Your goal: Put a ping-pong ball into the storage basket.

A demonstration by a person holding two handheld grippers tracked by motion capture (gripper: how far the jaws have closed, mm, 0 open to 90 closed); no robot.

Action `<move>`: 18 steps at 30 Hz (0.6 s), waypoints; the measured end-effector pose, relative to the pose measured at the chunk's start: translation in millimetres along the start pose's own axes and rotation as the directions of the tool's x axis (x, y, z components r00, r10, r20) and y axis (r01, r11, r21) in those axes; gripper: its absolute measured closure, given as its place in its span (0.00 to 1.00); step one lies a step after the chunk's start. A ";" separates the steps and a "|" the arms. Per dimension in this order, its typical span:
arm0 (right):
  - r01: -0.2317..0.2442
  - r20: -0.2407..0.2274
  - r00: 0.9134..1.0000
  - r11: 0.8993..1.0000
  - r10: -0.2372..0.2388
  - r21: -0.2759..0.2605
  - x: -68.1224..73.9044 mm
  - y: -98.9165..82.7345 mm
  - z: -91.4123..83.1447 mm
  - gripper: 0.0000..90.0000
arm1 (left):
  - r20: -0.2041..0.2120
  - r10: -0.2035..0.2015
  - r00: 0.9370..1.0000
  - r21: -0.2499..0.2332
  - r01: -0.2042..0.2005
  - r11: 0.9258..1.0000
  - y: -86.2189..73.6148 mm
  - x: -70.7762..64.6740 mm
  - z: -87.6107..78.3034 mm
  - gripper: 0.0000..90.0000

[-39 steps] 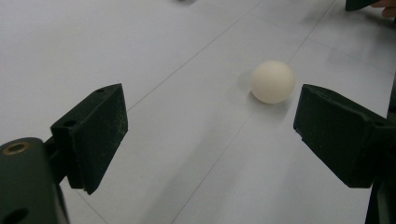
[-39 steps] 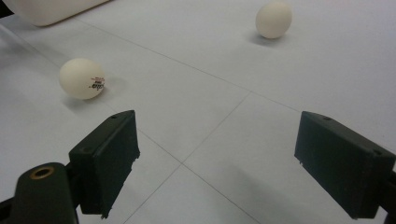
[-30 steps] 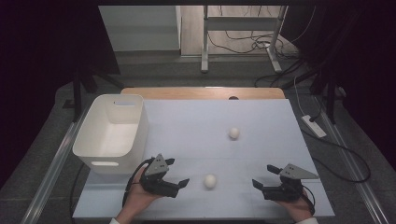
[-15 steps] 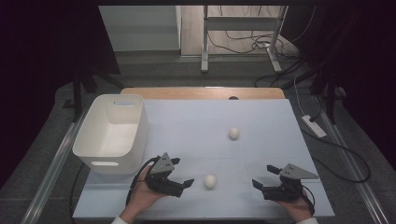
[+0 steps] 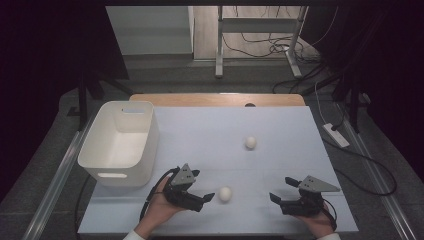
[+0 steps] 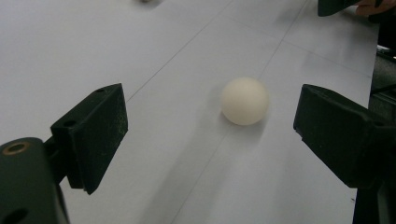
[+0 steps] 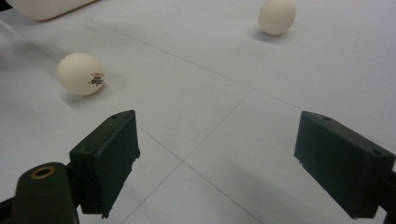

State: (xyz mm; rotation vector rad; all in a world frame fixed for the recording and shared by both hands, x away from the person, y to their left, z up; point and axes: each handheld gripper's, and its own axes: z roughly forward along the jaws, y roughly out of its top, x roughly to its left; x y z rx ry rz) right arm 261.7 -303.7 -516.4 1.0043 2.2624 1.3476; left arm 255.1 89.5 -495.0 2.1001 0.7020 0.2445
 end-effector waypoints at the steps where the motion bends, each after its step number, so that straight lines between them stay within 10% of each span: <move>1: 0.002 0.001 1.000 1.000 -0.002 0.003 0.0 0.1 0.0 0.15 | 0.003 0.001 1.000 0.001 -0.001 1.000 0.7 -0.7 1.0 0.12; 18: 0.004 0.003 1.000 1.000 -0.004 0.006 0.6 -0.1 0.9 0.15 | 0.075 0.009 0.997 0.032 -0.012 0.999 13.3 -10.1 27.5 0.12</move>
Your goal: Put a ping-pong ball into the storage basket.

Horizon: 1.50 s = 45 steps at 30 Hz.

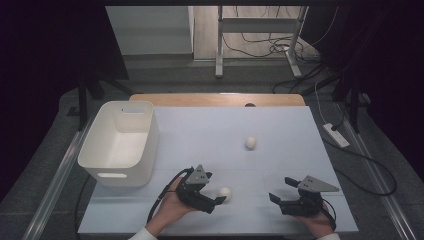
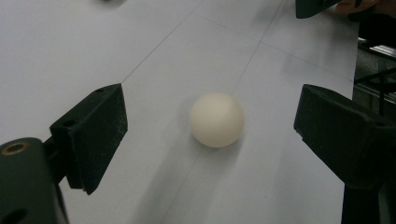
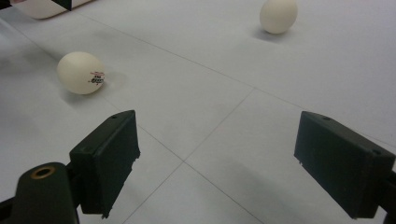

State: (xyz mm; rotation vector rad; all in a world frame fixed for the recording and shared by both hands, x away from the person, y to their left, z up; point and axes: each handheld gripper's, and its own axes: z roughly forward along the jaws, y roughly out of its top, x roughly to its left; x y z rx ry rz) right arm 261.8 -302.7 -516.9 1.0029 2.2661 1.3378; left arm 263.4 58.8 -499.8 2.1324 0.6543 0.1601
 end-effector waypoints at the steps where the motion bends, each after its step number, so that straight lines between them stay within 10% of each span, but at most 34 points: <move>1: 0.000 0.000 1.000 1.000 0.000 -0.001 0.0 0.0 -0.1 0.15 | -0.002 -0.002 1.000 0.004 0.002 1.000 0.6 -0.1 1.6 0.12; 33: 0.009 0.006 1.000 1.000 -0.009 0.010 -0.9 -1.5 0.7 0.15 | 0.018 0.001 1.000 0.176 -0.005 0.984 7.1 -5.5 43.0 0.13; 45: 0.011 0.006 1.000 1.000 -0.011 0.011 -0.9 -1.5 0.4 0.15 | 0.001 0.022 1.000 0.201 -0.022 0.979 6.6 -6.0 43.7 0.44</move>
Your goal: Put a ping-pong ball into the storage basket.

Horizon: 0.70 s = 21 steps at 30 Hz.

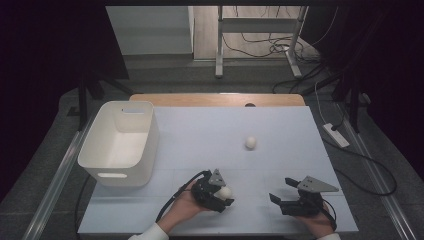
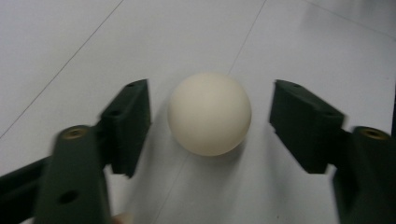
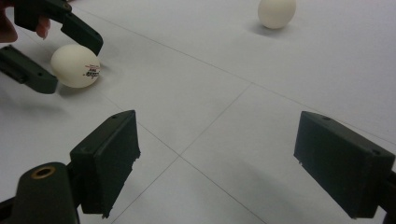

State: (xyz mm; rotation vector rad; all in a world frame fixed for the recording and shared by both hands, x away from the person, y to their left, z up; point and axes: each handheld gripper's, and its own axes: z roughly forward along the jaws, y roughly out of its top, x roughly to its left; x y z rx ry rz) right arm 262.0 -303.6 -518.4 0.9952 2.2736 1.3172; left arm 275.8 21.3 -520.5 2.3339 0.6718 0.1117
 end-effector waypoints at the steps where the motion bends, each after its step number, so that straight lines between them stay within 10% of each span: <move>1: 0.000 0.000 1.000 1.000 0.000 0.000 0.1 0.0 -0.2 0.15 | -0.002 -0.001 1.000 0.000 0.001 1.000 -0.1 0.0 -0.2 0.50; 21: 0.000 0.005 1.000 1.000 0.000 0.003 -0.2 0.0 -0.5 0.16 | 0.016 -0.012 1.000 -0.125 0.014 0.992 -1.5 3.3 -20.1 0.57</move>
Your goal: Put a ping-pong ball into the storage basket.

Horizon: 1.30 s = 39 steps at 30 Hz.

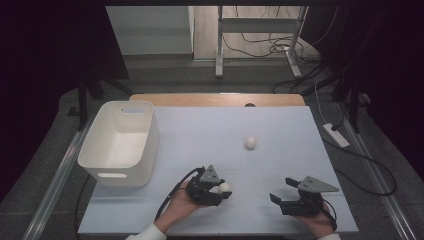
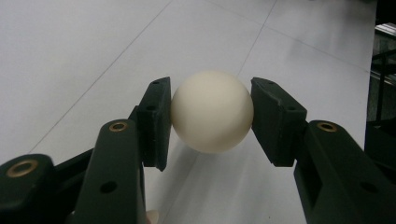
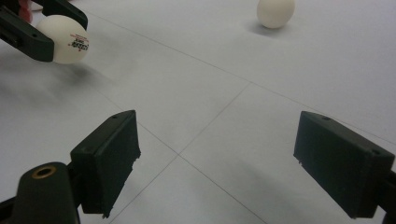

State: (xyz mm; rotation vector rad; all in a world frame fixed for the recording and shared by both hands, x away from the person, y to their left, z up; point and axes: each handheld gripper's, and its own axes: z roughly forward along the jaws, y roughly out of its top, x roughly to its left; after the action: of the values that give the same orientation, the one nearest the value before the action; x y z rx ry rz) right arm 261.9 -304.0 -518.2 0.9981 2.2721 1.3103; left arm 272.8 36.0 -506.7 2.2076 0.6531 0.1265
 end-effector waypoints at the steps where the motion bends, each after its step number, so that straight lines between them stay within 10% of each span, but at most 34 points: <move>1: 0.000 0.000 1.000 1.000 0.000 0.000 0.0 0.0 0.0 0.16 | 0.000 0.000 1.000 0.000 0.000 1.000 0.0 0.0 0.0 0.57; 39: 0.003 0.001 1.000 1.000 -0.003 -0.005 -0.4 -0.1 -0.7 0.16 | -0.063 0.011 0.998 -0.153 -0.021 0.988 3.8 1.0 -34.3 0.57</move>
State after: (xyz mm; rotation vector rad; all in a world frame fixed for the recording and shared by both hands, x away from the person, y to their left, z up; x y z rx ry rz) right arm 261.7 -304.7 -517.9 0.9929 2.2674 1.3137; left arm 265.1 57.9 -481.2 2.0678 0.6384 0.2462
